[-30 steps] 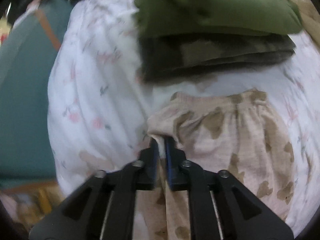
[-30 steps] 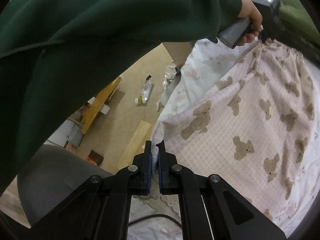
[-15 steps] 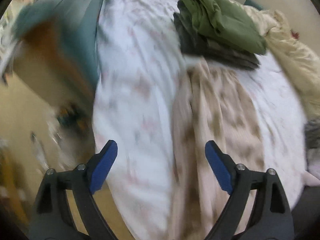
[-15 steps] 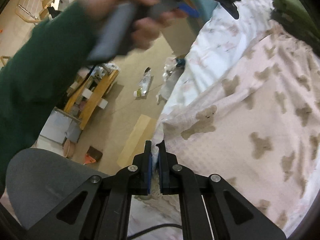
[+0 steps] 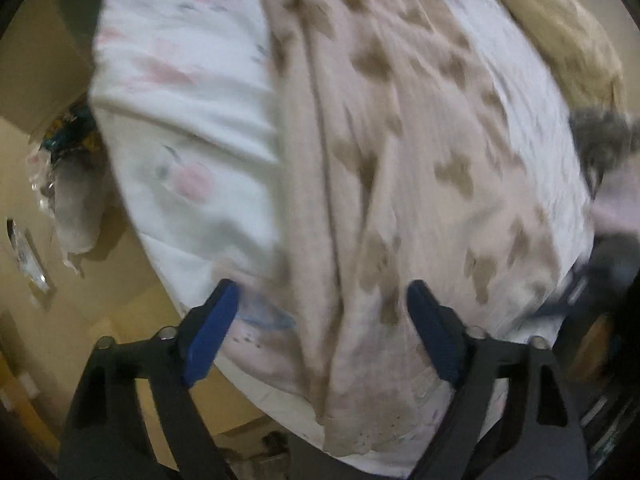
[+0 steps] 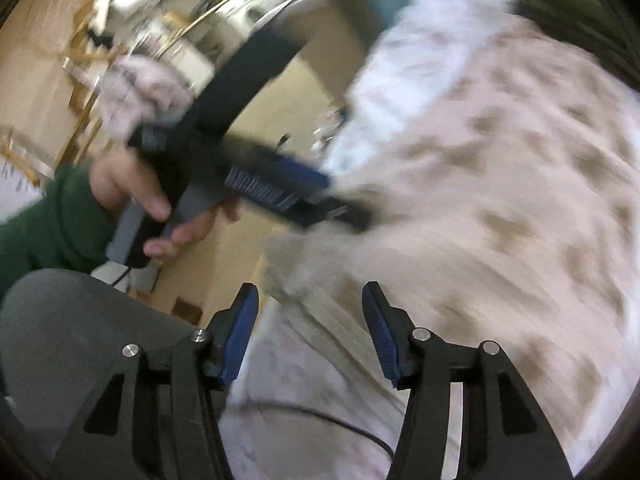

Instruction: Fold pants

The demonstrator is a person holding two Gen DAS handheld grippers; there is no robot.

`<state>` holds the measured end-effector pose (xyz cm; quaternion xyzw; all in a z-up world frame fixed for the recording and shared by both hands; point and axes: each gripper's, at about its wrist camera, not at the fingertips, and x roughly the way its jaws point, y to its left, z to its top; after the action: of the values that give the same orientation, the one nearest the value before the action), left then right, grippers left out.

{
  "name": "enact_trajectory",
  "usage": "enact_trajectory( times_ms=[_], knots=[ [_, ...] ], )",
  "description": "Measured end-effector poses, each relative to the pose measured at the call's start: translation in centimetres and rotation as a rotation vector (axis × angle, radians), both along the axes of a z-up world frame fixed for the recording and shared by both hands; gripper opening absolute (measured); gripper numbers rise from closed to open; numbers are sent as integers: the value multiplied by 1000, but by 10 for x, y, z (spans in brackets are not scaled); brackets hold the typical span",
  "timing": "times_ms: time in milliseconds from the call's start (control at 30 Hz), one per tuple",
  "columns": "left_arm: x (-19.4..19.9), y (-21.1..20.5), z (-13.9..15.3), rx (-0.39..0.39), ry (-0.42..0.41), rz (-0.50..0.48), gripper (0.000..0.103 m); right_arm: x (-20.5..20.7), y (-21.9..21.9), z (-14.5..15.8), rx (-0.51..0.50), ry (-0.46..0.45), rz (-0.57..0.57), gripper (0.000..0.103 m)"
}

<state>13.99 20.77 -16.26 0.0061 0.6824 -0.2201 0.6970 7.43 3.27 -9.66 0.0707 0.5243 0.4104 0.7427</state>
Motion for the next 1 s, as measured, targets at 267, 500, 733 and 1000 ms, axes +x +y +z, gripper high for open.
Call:
enact_trajectory(
  times_ms=[267, 500, 733, 1000],
  knots=[
    [-15, -22, 9, 73, -21, -95, 47, 0, -172, -38, -58, 160, -501, 71],
    [-24, -53, 11, 156, -36, -192, 7, 2, -163, -92, 63, 353, -450, 67],
    [-27, -57, 55, 154, -98, -153, 3, -8, -125, -77, 48, 302, -368, 1],
    [-33, -52, 181, -60, -277, 4, 2, -15, -190, 44, 206, 74, -439, 1]
  ],
)
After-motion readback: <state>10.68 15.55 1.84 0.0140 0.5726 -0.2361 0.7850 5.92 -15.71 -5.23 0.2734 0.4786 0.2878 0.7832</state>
